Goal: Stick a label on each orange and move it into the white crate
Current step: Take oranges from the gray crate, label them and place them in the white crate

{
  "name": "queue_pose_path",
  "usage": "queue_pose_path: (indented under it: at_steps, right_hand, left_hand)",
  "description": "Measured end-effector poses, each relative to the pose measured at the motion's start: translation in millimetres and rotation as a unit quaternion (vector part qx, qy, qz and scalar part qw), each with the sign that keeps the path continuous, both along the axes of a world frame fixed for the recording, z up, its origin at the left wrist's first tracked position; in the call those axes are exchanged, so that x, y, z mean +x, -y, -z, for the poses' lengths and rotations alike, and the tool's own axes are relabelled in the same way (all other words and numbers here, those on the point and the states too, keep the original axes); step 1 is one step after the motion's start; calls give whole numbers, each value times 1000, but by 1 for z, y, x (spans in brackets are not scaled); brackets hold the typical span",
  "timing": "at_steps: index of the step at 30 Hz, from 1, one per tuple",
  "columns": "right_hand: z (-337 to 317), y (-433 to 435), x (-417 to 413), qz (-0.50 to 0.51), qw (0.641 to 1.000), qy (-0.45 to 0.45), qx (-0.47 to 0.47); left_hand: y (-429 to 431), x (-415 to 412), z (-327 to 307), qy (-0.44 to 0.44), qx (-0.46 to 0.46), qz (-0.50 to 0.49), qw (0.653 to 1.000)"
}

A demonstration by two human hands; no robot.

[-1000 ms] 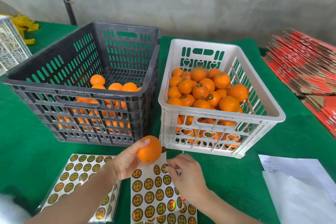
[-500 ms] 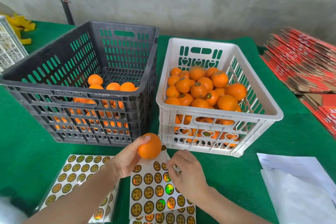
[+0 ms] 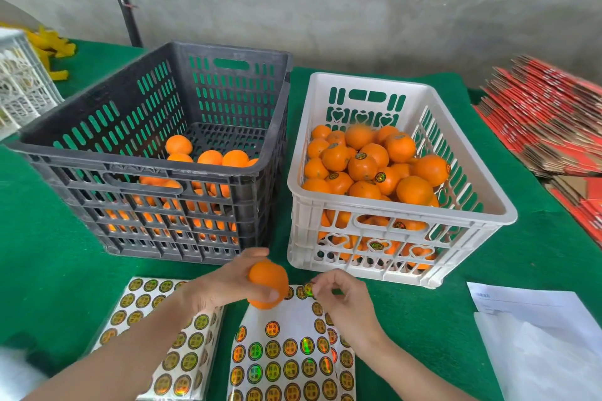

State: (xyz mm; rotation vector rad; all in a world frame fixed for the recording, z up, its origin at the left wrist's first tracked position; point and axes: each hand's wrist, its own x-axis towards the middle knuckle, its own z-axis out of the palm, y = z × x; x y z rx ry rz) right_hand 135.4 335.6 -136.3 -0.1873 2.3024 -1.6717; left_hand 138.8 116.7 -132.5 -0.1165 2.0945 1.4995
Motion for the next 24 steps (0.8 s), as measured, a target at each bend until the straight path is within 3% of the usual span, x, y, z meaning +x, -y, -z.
queue_pose_path:
  at_steps: [2, 6, 11, 20, 24]
  right_hand:
    - [-11, 4, -7, 4, 999, 30, -44]
    - [-44, 13, -17, -39, 992, 22, -120]
    - [-77, 25, -19, -117, 990, -33, -67]
    - [-77, 31, -21, -134, 962, -220, 96]
    - [-81, 28, -11, -121, 954, -257, 97]
  left_hand:
    - [2, 1, -7, -32, 24, -16, 999]
    - [-2, 6, -20, -35, 185, -80, 979]
    - [-10, 1, -34, 49, 393, -141, 907]
    - [-17, -1, -46, 43, 397, -108, 910]
    - [-21, 5, -58, 20, 350, -120, 929]
